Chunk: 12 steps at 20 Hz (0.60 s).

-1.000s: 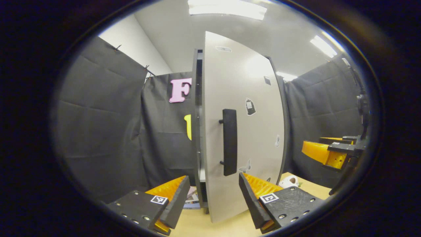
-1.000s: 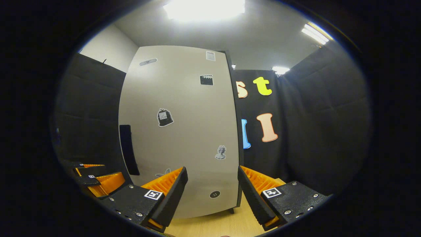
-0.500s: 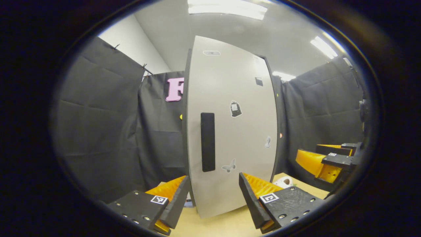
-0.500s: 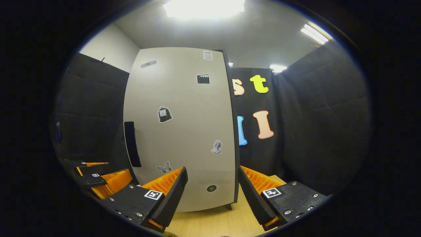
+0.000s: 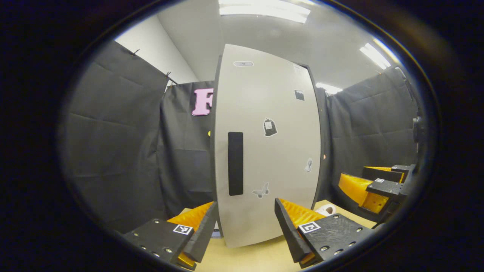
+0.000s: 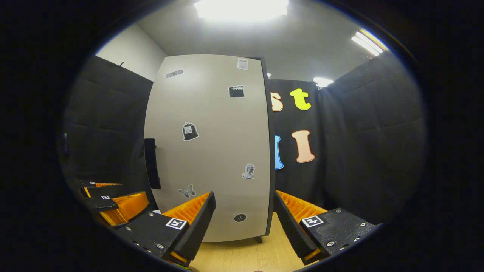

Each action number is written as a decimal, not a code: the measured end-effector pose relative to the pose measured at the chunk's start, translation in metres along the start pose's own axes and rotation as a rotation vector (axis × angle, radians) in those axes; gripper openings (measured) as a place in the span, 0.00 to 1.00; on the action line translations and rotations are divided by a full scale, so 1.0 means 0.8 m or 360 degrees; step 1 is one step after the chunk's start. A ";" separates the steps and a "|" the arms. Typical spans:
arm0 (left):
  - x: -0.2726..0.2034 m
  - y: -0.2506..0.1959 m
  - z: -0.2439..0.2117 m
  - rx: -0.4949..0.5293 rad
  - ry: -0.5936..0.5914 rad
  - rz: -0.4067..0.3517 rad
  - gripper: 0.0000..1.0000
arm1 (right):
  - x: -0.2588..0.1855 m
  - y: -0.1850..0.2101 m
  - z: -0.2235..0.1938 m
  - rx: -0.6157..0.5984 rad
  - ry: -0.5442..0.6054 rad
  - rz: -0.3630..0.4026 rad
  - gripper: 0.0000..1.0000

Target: Open the cabinet door with the right hand, grasp the bottle in the cabinet with the left hand and place it on the coaster, then close the cabinet door with the right hand.

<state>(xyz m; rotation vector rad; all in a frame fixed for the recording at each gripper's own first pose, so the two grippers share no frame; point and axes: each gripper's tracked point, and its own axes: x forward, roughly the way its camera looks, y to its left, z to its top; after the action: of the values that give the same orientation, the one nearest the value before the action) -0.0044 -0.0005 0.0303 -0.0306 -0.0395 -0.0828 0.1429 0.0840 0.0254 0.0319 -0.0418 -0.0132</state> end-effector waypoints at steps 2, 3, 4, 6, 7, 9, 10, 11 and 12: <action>0.004 0.000 -0.003 -0.0008 0.0007 0.0000 0.85 | -0.002 -0.005 -0.001 -0.0003 0.0006 -0.0015 0.94; 0.005 -0.001 -0.004 -0.0008 0.0015 -0.0002 0.85 | -0.002 -0.007 -0.002 0.0005 0.0010 -0.0022 0.90; 0.005 -0.002 -0.003 -0.0002 0.0016 -0.0003 0.85 | -0.003 -0.008 -0.001 0.0012 0.0011 -0.0029 0.94; 0.006 -0.003 -0.002 0.0011 0.0004 -0.0009 0.85 | -0.001 -0.013 0.001 0.0004 0.0009 -0.0058 0.94; 0.006 -0.003 0.000 0.0012 -0.0007 -0.0008 0.85 | -0.001 -0.014 0.001 -0.0003 0.0008 -0.0075 0.94; 0.006 -0.001 0.002 0.0015 -0.0018 -0.0001 0.86 | 0.000 -0.014 0.001 -0.0010 0.0015 -0.0102 0.94; 0.006 -0.002 0.003 0.0015 -0.0018 0.0001 0.86 | 0.000 -0.014 0.002 -0.0015 0.0016 -0.0113 0.90; 0.008 -0.003 0.002 0.0012 -0.0018 -0.0002 0.85 | 0.000 -0.011 0.004 -0.0019 0.0009 -0.0115 0.94; 0.007 -0.004 0.002 0.0007 -0.0017 -0.0005 0.85 | 0.000 -0.007 0.006 -0.0023 0.0000 -0.0109 0.94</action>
<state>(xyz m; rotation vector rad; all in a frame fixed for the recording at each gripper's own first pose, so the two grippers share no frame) 0.0012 -0.0040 0.0326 -0.0263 -0.0501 -0.0856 0.1424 0.0784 0.0304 0.0190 -0.0408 -0.0823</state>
